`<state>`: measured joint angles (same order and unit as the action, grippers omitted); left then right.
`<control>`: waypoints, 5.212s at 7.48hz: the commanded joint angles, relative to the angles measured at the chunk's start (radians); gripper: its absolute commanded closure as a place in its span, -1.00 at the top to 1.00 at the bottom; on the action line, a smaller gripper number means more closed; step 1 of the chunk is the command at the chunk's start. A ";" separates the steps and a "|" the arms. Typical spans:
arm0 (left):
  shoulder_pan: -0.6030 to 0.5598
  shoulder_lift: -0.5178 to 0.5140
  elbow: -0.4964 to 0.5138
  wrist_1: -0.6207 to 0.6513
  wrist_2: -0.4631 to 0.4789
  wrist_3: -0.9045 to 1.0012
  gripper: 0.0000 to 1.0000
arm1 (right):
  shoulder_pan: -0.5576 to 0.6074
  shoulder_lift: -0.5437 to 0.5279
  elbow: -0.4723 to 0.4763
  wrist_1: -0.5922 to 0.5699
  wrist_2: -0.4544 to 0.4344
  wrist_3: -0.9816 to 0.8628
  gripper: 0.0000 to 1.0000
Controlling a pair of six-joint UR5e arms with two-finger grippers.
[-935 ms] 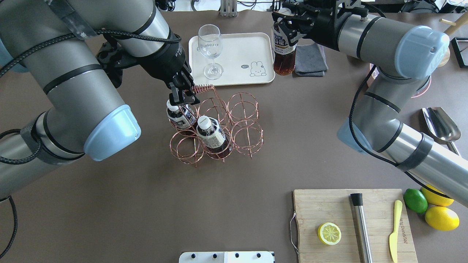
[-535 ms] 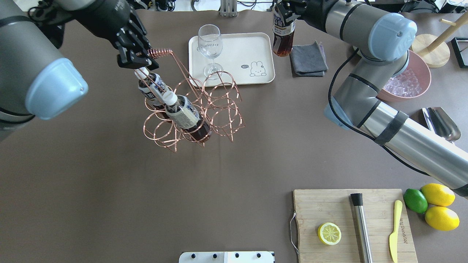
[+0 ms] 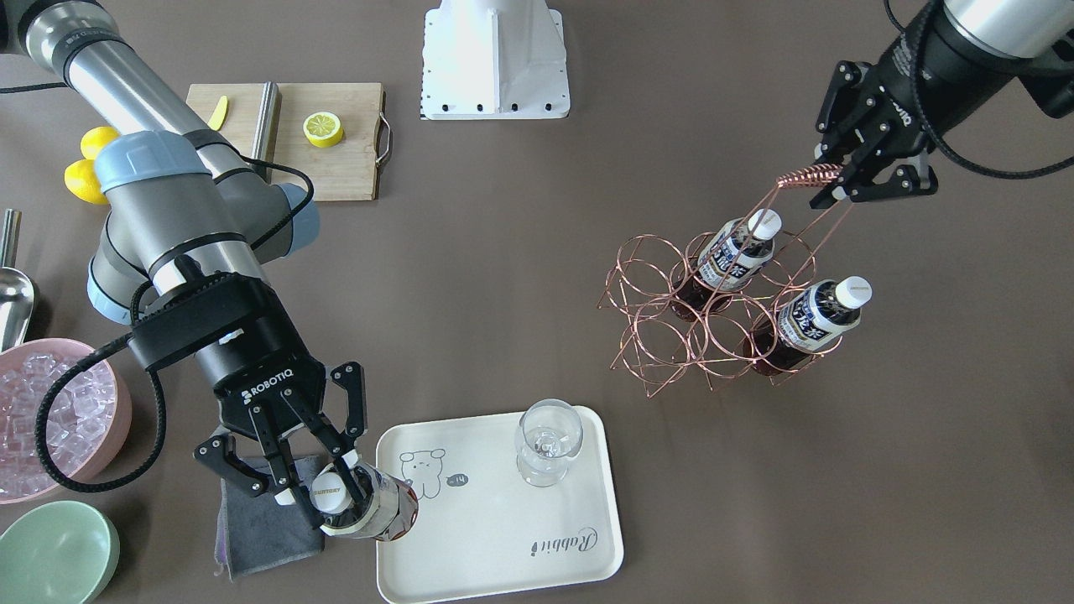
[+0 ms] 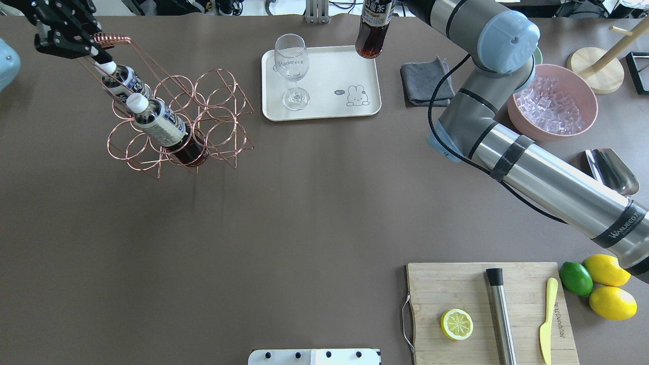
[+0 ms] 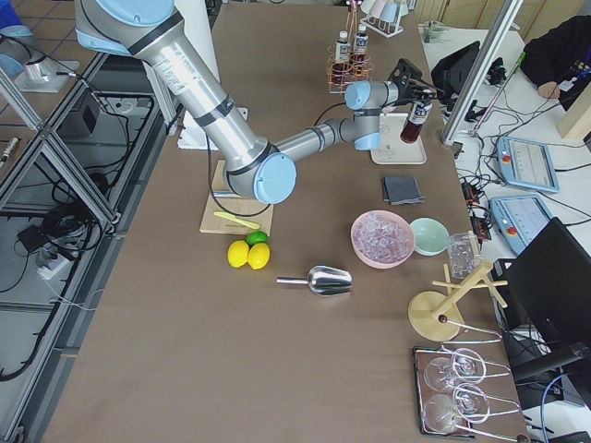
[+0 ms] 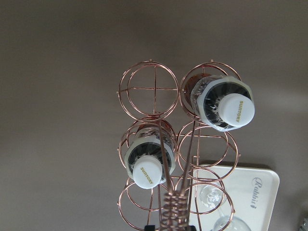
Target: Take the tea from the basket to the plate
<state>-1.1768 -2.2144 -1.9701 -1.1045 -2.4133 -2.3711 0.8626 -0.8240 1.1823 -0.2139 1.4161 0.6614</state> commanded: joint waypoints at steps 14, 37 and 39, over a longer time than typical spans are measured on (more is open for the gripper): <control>-0.290 0.062 0.555 -0.250 0.220 0.716 -1.00 | -0.149 0.011 -0.155 0.122 -0.209 0.037 -1.00; -0.293 0.265 0.238 -0.229 0.301 0.839 0.96 | -0.007 -0.532 0.629 -1.027 0.607 -0.122 1.00; -0.357 0.366 0.130 -0.166 0.212 1.051 0.96 | 0.117 -0.561 0.606 -1.297 0.723 -0.154 1.00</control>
<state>-1.4805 -1.9359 -1.7320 -1.3280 -2.1361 -1.4912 0.8736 -1.3582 1.8086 -1.2777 2.0190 0.5418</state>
